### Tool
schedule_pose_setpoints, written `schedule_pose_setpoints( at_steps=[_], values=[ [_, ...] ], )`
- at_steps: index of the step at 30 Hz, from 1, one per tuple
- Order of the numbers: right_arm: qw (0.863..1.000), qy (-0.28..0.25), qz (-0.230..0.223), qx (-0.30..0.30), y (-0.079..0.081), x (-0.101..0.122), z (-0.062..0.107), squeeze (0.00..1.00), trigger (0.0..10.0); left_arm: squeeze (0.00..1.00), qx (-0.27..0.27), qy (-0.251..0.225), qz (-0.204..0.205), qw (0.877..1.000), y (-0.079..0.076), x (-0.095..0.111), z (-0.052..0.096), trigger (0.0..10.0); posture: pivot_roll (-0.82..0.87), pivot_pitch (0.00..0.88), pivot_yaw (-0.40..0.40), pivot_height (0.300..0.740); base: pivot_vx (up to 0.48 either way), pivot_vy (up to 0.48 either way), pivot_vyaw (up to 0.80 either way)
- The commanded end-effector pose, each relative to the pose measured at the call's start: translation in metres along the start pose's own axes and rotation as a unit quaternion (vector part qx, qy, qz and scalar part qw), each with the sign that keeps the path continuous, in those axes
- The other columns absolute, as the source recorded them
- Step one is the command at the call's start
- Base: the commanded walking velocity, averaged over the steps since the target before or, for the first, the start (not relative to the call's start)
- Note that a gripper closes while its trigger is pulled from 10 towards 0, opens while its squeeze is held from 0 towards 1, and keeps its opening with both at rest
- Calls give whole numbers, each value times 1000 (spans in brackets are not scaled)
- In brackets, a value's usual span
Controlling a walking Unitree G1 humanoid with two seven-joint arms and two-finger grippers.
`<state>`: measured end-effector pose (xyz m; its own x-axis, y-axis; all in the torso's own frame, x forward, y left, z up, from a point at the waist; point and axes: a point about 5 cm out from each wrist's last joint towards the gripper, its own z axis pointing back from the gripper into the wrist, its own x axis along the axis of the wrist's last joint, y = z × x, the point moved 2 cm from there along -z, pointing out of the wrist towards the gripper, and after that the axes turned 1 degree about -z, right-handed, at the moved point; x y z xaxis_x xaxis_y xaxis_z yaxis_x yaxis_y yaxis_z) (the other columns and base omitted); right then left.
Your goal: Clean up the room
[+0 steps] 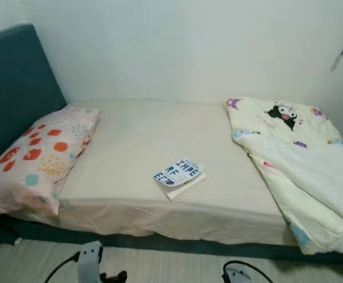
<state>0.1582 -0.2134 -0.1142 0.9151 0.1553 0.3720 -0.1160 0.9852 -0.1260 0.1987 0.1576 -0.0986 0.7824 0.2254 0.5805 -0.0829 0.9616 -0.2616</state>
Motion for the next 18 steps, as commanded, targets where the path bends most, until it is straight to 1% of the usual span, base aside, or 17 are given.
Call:
schedule_pose_setpoints(
  at_steps=[1, 5, 10, 18],
  values=[
    [1000, -23, -15, 8, 5, 11, -1, 0, 10000, 0, 8, 7, -8, 1000, 4, -4, 1, 10000, -92, 0, 9, 726, 292, 0, 0],
    [999, -31, -24, 10, 5, 14, -1, 0, 10000, 0, 9, 7, -9, 1000, 5, -4, 2, 10000, -96, 0, 12, 726, 325, 0, 0],
    [997, -56, -52, 15, 5, 26, 0, 0, 10000, 0, 6, 11, -8, 1000, 4, -7, 2, 10000, -101, 0, 16, 726, 376, 0, 0],
    [997, -59, -52, 15, 3, 28, 0, 0, 10000, 0, 4, 11, -6, 1000, 3, -8, 2, 10000, -98, 0, 11, 726, 408, 0, 0]
  ],
)
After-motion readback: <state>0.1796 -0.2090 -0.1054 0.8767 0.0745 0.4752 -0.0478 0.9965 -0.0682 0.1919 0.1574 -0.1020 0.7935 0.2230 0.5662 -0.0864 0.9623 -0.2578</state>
